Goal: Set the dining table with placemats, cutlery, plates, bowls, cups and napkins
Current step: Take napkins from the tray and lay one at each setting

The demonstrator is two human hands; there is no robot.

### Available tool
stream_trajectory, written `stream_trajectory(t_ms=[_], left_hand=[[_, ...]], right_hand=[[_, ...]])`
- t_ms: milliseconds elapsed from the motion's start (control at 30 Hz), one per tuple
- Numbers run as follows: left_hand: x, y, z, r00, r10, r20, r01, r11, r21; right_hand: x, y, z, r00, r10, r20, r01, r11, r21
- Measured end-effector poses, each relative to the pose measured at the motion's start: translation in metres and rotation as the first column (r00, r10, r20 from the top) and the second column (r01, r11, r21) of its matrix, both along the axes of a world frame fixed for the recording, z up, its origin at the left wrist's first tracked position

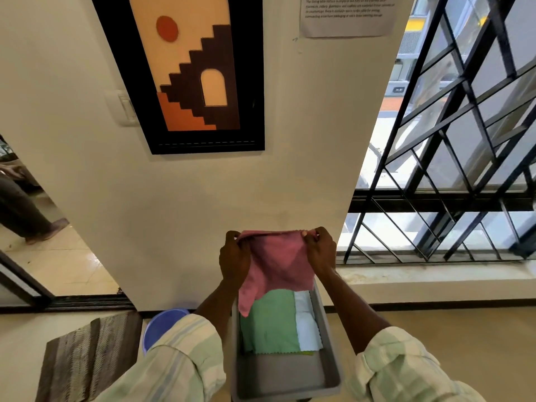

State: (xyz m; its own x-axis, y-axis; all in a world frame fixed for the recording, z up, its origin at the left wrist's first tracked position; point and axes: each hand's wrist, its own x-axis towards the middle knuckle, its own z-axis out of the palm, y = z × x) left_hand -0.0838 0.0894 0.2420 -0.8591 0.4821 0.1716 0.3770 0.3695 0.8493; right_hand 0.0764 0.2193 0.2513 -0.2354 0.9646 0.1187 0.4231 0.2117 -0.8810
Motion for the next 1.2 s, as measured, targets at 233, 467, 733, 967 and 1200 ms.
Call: stream_trajectory(t_ms=[233, 467, 733, 967, 1200], left_hand=[[-0.020, -0.006, -0.010, 0.960, 0.003, 0.280, 0.056, 0.978, -0.203], [-0.036, -0.026, -0.027, 0.869, -0.033, 0.493, 0.047, 0.999, -0.016], [-0.023, -0.041, -0.018, 0.783, -0.158, 0.601, 0.057, 0.981, 0.183], [0.003, -0.043, -0.051, 0.648, -0.023, 0.761, -0.091, 0.990, 0.108], [0.056, -0.042, -0.056, 0.837, -0.036, 0.545, 0.077, 0.996, -0.052]], right_hand=[[-0.001, 0.008, -0.011, 0.995, -0.056, -0.086, 0.035, 0.973, -0.227], [0.013, 0.012, -0.025, 0.991, -0.129, -0.015, 0.121, 0.959, -0.256], [0.024, -0.002, -0.037, 0.967, -0.253, -0.042, 0.234, 0.937, -0.261], [0.020, -0.021, -0.076, 0.966, -0.258, 0.005, 0.213, 0.787, -0.579], [0.017, -0.072, -0.065, 0.999, -0.025, -0.035, -0.002, 0.781, -0.625]])
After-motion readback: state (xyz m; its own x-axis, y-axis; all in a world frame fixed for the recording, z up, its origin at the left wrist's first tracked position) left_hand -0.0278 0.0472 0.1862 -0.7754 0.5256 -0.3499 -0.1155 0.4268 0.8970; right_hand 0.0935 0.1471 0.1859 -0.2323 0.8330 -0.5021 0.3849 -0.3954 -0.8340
